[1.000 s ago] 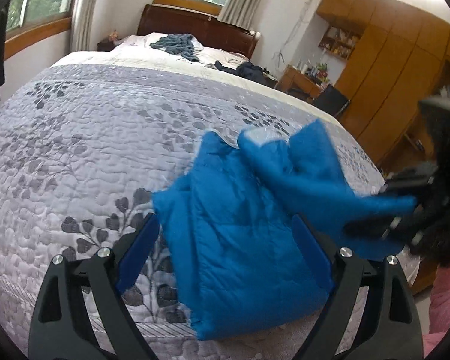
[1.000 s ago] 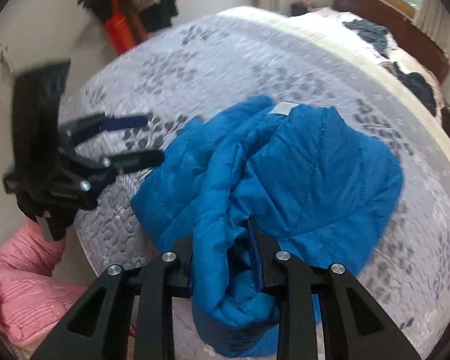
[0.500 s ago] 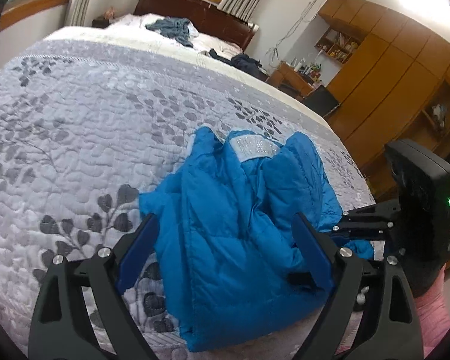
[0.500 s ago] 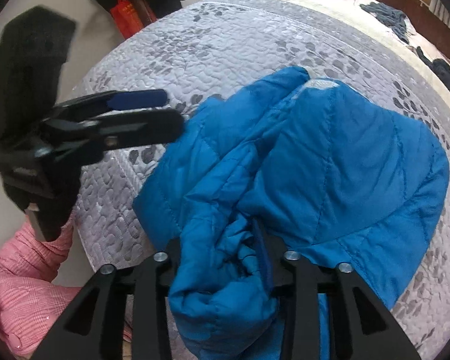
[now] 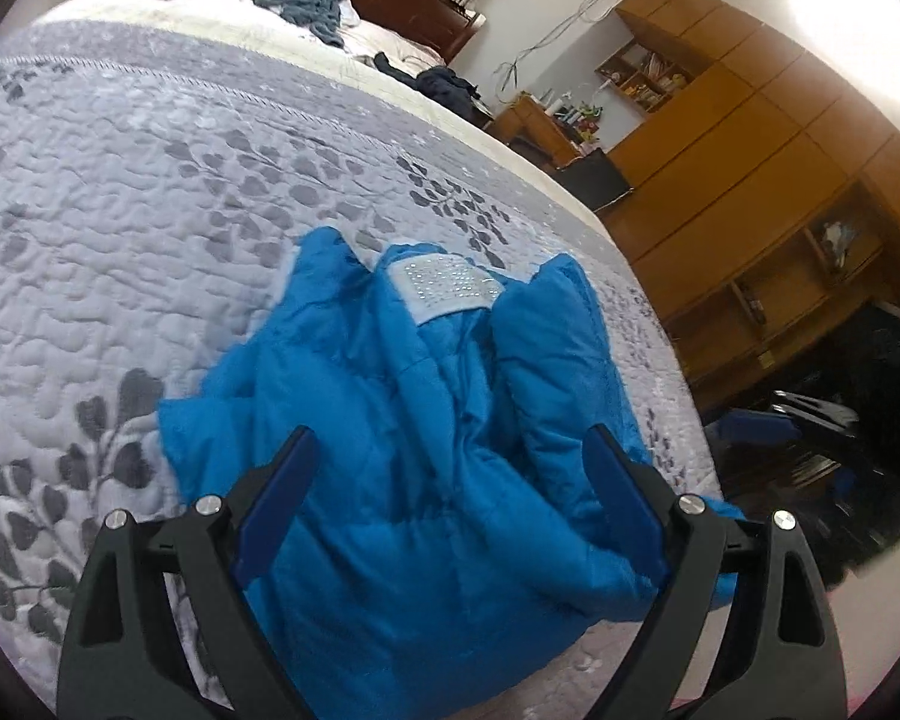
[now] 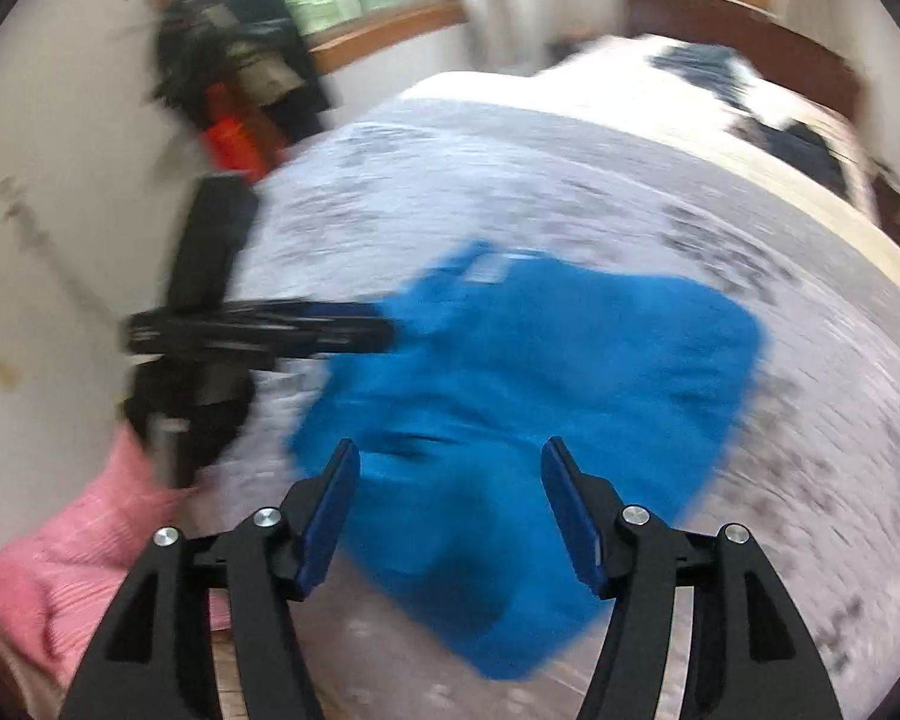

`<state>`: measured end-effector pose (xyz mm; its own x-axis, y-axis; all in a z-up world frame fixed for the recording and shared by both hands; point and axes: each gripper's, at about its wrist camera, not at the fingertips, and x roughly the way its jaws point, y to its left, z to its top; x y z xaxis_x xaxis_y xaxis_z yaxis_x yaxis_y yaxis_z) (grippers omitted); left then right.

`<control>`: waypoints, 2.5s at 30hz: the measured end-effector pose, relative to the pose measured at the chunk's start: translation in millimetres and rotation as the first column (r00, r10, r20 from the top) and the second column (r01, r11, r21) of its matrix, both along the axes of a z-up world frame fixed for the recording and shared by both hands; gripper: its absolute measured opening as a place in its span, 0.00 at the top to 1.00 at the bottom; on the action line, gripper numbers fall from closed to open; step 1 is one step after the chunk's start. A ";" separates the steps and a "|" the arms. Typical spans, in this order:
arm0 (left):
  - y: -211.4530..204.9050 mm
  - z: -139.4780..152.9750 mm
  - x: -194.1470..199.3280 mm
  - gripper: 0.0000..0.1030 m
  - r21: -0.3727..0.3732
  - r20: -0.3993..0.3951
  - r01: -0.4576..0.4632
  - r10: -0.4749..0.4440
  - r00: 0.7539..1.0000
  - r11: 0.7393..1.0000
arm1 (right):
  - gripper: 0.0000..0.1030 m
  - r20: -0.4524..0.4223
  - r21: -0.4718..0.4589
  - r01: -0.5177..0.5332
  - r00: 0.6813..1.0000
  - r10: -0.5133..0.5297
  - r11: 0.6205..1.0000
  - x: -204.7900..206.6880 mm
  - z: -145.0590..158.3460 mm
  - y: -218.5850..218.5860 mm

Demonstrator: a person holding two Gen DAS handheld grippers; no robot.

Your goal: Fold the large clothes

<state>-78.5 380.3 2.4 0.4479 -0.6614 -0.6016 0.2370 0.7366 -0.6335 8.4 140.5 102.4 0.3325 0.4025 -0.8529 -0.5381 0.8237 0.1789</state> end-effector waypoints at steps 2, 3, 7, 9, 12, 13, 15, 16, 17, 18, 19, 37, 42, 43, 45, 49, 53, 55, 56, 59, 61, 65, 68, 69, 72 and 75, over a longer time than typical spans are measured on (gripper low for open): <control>-1.6 -2.1 4.6 0.15 -0.029 -0.009 0.005 -0.005 1.000 1.000 | 0.38 -0.004 -0.036 0.074 0.997 -0.074 0.997 9.1 -9.7 -18.0; -2.4 -2.2 5.9 0.15 -0.036 -0.007 0.010 -0.010 1.000 0.999 | 0.38 -0.002 -0.059 0.110 0.994 -0.111 0.992 13.6 -15.5 -26.9; -14.0 -5.6 13.9 0.15 -0.037 -0.015 0.041 -0.042 0.999 0.998 | 0.38 -0.051 -0.065 0.187 0.980 -0.190 0.980 31.6 -44.4 -52.1; -22.7 -9.9 19.2 0.15 -0.044 -0.034 0.064 -0.066 0.997 0.997 | 0.38 -0.097 -0.037 0.161 0.982 -0.164 0.986 35.9 -59.3 -47.9; -34.2 -14.2 24.3 0.15 -0.055 -0.045 0.105 -0.107 0.993 0.993 | 0.38 -0.107 -0.021 0.121 0.987 -0.123 0.992 35.6 -72.6 -33.1; -39.3 -14.6 26.5 0.15 -0.057 -0.048 0.119 -0.122 0.991 0.991 | 0.38 -0.101 -0.020 0.114 0.988 -0.115 0.993 33.8 -74.8 -31.3; -45.4 -15.4 30.2 0.15 -0.045 -0.048 0.123 -0.125 0.991 0.991 | 0.38 -0.097 -0.011 0.101 0.990 -0.102 0.995 34.3 -76.4 -24.5; -48.7 -15.4 32.7 0.15 -0.041 -0.047 0.128 -0.130 0.990 0.991 | 0.38 -0.094 -0.011 0.097 0.991 -0.098 0.995 33.2 -76.8 -23.1; -50.4 -15.7 34.6 0.15 -0.038 -0.049 0.128 -0.130 0.990 0.991 | 0.38 -0.091 -0.014 0.091 0.992 -0.092 0.996 33.2 -79.1 -20.7; -51.7 -16.0 36.6 0.15 -0.039 -0.052 0.126 -0.128 0.990 0.991 | 0.38 -0.092 -0.012 0.089 0.992 -0.090 0.996 34.0 -80.2 -20.0; -54.1 -15.7 40.4 0.15 -0.040 -0.054 0.128 -0.130 0.990 0.991 | 0.38 -0.094 -0.008 0.089 0.992 -0.089 0.996 33.2 -81.0 -20.2; -92.2 -14.2 64.8 0.74 0.101 -0.020 0.121 -0.120 0.993 0.987 | 0.38 -0.052 0.133 0.118 0.992 -0.112 0.984 19.9 -75.3 -63.3; -104.2 4.7 53.9 0.80 0.093 0.065 0.132 -0.139 0.988 0.987 | 0.38 -0.060 0.216 0.222 0.975 -0.214 0.951 8.3 -76.6 -110.7; -107.7 9.0 51.4 0.81 0.093 0.078 0.139 -0.146 0.986 0.986 | 0.38 -0.067 0.230 0.240 0.971 -0.231 0.943 6.8 -77.9 -118.2; -113.9 20.3 48.1 0.81 0.083 0.105 0.153 -0.161 0.981 0.985 | 0.37 -0.082 0.263 0.274 0.962 -0.261 0.925 5.0 -80.4 -133.2; -116.2 43.0 38.9 0.83 0.038 0.161 0.178 -0.182 0.970 0.983 | 0.37 -0.091 0.306 0.302 0.953 -0.287 0.903 3.2 -81.0 -148.9; -106.2 65.5 19.4 0.83 0.017 0.234 0.189 -0.188 0.954 0.982 | 0.37 -0.081 0.320 0.291 0.956 -0.281 0.902 4.2 -76.5 -150.8; -91.9 74.9 8.9 0.83 0.000 0.274 0.182 -0.175 0.946 0.983 | 0.37 -0.068 0.319 0.275 0.961 -0.267 0.907 2.4 -72.8 -146.6; -83.0 78.7 3.7 0.83 -0.009 0.294 0.176 -0.166 0.941 0.984 | 0.37 -0.058 0.315 0.265 0.964 -0.260 0.912 1.6 -70.2 -142.6; -51.8 83.0 -9.1 0.83 -0.035 0.326 0.141 -0.122 0.937 0.989 | 0.37 -0.037 0.308 0.232 0.972 -0.232 0.923 1.6 -63.6 -129.8; -26.8 78.0 -12.9 0.83 -0.064 0.318 0.106 -0.080 0.945 0.992 | 0.37 -0.030 0.301 0.200 0.979 -0.201 0.932 1.9 -60.1 -116.7; 11.5 49.3 -10.6 0.83 -0.120 0.248 0.054 -0.023 0.969 0.991 | 0.35 -0.035 0.272 0.130 0.991 -0.126 0.953 0.8 -56.7 -81.9; 33.2 15.0 -5.7 0.83 -0.140 0.183 0.025 0.001 0.983 0.990 | 0.32 -0.060 0.236 0.085 0.996 -0.073 0.968 2.0 -60.0 -52.7; 38.8 4.9 -3.0 0.83 -0.150 0.164 0.019 0.006 0.986 0.989 | 0.32 -0.068 0.202 0.069 0.996 -0.057 0.977 2.1 -62.6 -39.9; 56.6 -30.1 4.3 0.81 -0.195 0.099 -0.003 0.022 0.995 0.981 | 0.32 -0.087 0.137 0.064 0.995 -0.052 0.988 2.7 -70.3 -18.9; 64.3 -44.2 8.4 0.78 -0.221 0.082 0.003 0.015 0.997 0.975 | 0.29 -0.096 0.095 0.068 0.994 -0.059 0.993 3.4 -76.4 -7.8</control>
<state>-70.1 444.6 -41.9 0.4943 -0.7707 -0.4020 0.2915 0.5827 -0.7587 11.8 132.6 26.0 0.2814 0.4662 -0.8387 -0.4629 0.8316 0.3069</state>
